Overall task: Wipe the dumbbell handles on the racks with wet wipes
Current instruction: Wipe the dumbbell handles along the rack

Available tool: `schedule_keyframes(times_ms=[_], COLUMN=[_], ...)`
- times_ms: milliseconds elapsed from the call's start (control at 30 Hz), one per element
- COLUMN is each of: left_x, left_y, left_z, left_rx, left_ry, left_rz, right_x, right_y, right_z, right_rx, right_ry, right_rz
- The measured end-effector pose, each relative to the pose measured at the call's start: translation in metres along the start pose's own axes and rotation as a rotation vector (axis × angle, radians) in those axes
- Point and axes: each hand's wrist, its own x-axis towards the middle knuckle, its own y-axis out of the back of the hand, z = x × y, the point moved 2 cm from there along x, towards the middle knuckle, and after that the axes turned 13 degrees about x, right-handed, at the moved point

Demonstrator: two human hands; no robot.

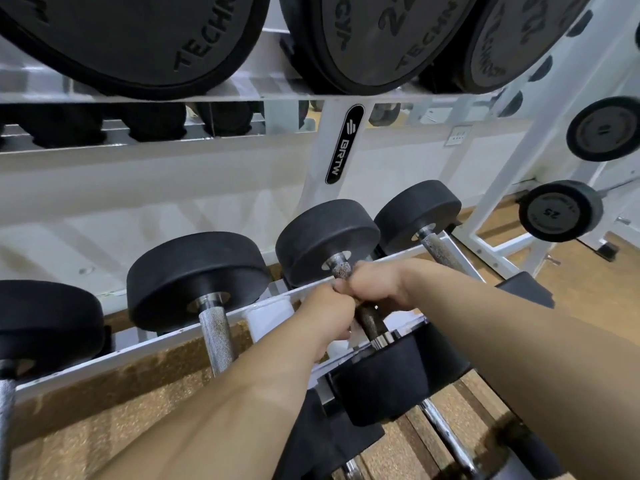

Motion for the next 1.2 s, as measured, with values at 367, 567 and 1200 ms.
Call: schedule_keyframes(times_ms=[367, 567, 1200], left_x=[-0.006, -0.002, 0.009], left_y=[0.009, 0.006, 0.014], left_z=[0.001, 0.005, -0.006], left_rx=[0.075, -0.416, -0.041], left_ry=[-0.001, 0.183, 0.141], left_rz=[0.116, -0.098, 0.099], right_x=[-0.024, -0.019, -0.017], right_y=[0.006, 0.002, -0.015], right_z=[0.025, 0.016, -0.005], right_rx=[-0.244, 0.005, -0.119], right_ry=[-0.029, 0.171, 0.032], right_rz=[-0.151, 0.137, 0.229])
